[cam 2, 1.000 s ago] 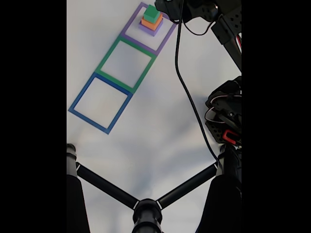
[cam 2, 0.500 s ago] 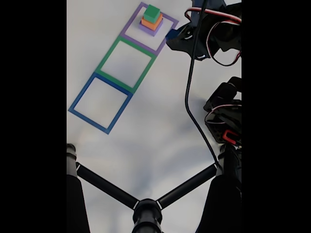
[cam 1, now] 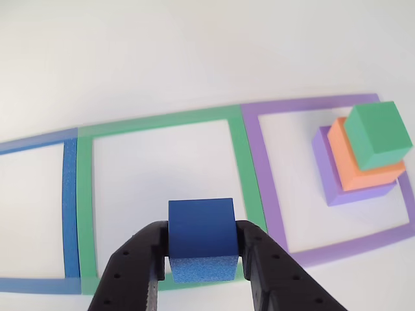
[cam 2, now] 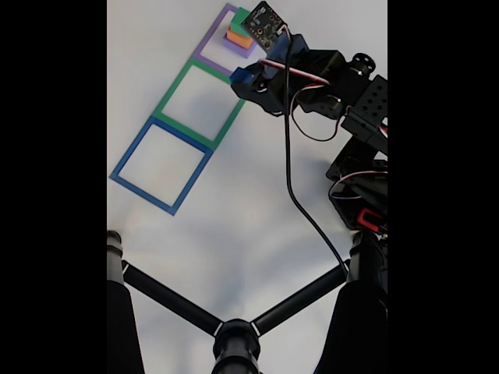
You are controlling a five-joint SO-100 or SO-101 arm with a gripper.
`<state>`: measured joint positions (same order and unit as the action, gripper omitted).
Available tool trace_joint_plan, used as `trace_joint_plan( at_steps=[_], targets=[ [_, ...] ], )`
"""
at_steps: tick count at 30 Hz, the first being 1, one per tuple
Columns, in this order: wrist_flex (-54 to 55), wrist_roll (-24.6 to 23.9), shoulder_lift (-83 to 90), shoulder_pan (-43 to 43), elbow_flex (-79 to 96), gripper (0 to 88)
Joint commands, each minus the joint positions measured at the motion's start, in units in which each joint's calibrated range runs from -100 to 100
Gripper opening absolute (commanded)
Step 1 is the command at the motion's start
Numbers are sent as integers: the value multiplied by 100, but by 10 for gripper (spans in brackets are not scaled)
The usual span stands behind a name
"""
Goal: Tower of hanoi
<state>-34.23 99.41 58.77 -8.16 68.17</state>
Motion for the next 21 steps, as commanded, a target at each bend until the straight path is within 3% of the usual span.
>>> trace_joint_plan(
  at_steps=[1, 8, 21],
  targets=[
    [1816, 59, -421, 187, 702, 49],
    [4220, 59, -1534, 187, 1865, 51],
    [6430, 59, -3626, 386, 2011, 54]
  ],
)
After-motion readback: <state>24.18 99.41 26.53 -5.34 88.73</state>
